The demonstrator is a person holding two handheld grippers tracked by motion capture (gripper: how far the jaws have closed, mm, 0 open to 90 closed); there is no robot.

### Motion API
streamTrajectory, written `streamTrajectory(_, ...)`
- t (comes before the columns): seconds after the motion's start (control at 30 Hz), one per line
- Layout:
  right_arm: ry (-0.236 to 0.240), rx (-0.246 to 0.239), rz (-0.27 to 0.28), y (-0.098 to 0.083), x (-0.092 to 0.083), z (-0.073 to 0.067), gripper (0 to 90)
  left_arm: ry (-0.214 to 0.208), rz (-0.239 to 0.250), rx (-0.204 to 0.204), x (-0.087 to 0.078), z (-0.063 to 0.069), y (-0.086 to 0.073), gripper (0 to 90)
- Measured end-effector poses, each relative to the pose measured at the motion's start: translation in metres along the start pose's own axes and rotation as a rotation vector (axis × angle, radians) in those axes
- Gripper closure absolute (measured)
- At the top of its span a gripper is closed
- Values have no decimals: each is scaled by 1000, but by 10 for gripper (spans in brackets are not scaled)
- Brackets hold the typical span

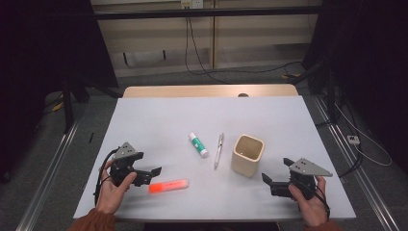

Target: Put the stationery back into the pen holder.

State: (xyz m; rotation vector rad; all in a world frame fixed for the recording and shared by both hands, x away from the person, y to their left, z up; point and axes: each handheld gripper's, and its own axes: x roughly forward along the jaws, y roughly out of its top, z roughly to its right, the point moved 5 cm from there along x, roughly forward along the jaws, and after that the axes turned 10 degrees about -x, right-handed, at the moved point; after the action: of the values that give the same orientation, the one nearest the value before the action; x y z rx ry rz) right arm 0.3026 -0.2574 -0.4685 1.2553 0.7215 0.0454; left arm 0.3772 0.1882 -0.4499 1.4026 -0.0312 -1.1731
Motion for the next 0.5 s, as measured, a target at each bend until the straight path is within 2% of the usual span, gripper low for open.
streamTrajectory(0.07,1,1,0,0,0,0,47,-28,-25,19,-2,2,0,75)
streamTrajectory(0.17,0,3,-1,0,0,0,47,-75,-69,83,-6,9,-3,94)
streamTrajectory(0.23,0,2,0,0,0,0,46,-89,-114,107,-8,16,-9,97)
streamTrajectory(0.27,0,1,0,0,0,0,47,-94,-118,123,-9,18,-11,97)
streamTrajectory(0.3,0,2,-1,0,0,0,47,-106,-129,124,-8,20,-14,97)
streamTrajectory(0.5,3,-3,0,0,1,0,46,-114,-238,154,0,25,-23,97)
